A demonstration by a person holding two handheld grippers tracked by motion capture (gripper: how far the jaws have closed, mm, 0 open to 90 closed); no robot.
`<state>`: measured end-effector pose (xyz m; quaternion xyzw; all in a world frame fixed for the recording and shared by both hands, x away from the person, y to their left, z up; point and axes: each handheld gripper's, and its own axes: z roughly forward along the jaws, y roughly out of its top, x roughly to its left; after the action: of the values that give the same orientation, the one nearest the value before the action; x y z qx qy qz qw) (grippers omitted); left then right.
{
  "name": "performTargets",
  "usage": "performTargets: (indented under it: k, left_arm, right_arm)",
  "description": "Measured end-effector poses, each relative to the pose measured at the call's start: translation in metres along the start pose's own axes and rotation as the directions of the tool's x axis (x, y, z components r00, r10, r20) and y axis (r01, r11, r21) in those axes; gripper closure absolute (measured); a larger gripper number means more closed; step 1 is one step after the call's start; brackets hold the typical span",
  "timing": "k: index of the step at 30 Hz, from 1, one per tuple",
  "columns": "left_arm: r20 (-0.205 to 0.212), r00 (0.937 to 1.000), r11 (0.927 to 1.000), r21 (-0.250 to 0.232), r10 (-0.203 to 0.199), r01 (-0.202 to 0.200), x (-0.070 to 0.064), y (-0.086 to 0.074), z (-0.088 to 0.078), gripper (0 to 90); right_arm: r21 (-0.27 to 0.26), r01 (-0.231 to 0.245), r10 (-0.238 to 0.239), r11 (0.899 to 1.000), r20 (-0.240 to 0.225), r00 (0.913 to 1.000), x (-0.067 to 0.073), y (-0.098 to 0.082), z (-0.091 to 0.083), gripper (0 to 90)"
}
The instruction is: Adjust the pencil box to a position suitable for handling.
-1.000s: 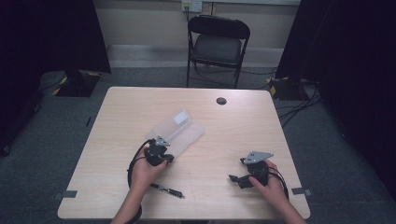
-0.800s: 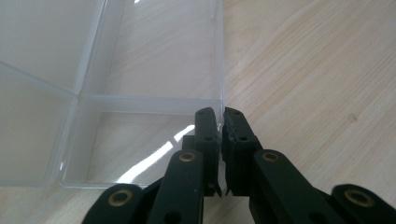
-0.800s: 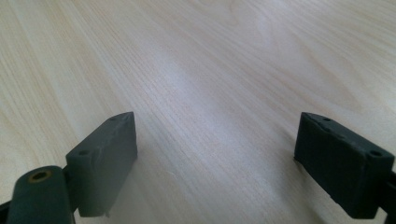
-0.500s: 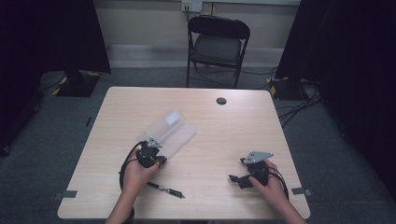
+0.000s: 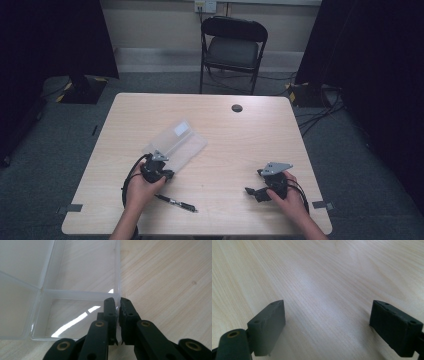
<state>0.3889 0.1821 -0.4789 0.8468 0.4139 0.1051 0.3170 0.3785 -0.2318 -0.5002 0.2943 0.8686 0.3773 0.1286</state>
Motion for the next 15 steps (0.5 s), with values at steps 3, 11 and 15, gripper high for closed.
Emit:
performTargets:
  k: [3,11,15]
  left_arm:
    - [0.008,1.0000,1.0000,-0.007,0.000,0.001,-0.0003,-0.0028,-0.0014,84.9]
    - [0.020,0.9997,0.9997,-0.021,-0.010,0.010,0.0011,-0.0067,-0.0035,83.0]
    - [0.038,0.9992,0.9993,-0.034,-0.015,0.016,0.0005,-0.0082,-0.0034,79.6]
  right_arm:
    - [0.000,0.001,-0.001,1.000,0.000,1.0000,0.0000,0.0000,0.0000,12.4]
    - [0.000,0.000,0.000,1.000,0.001,1.0000,0.0000,0.0000,0.0000,12.4]
    - [0.000,0.000,0.000,1.000,0.001,1.0000,0.0000,0.0000,0.0000,12.4]
